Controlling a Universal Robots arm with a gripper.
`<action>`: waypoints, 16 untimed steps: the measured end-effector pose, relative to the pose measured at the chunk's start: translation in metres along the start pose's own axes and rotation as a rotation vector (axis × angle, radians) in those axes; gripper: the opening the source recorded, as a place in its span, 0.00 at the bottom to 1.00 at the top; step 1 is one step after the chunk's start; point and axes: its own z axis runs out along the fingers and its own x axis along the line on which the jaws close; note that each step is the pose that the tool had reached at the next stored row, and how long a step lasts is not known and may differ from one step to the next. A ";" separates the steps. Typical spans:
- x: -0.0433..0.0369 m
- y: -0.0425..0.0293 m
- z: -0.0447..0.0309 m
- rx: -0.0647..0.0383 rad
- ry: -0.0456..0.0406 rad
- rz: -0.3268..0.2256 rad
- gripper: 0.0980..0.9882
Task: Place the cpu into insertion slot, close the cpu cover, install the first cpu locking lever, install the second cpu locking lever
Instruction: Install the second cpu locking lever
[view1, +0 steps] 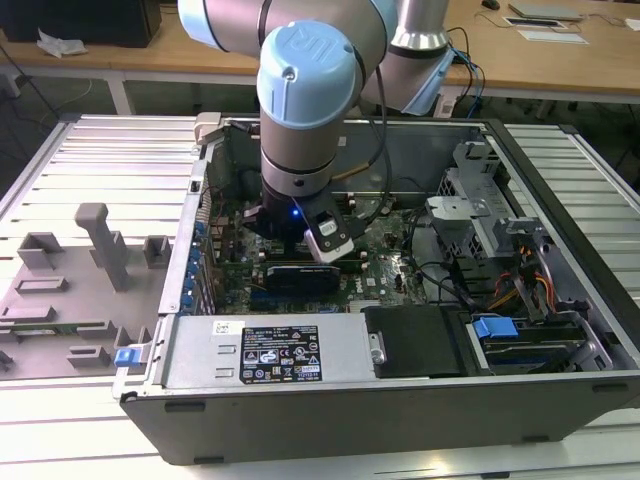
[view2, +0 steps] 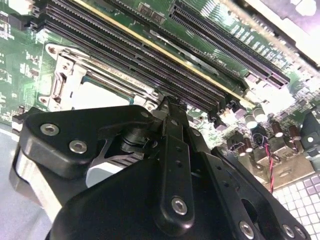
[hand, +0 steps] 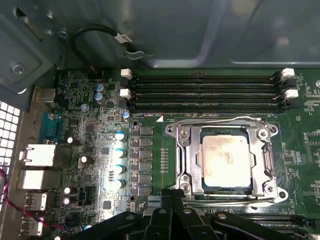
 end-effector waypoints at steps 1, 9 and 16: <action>0.0000 0.0003 0.0000 0.000 -0.0004 0.000 0.01; 0.0039 0.0036 0.0039 0.006 -0.0085 -0.004 0.01; 0.0043 0.0051 -0.0016 0.011 -0.0095 -0.005 0.01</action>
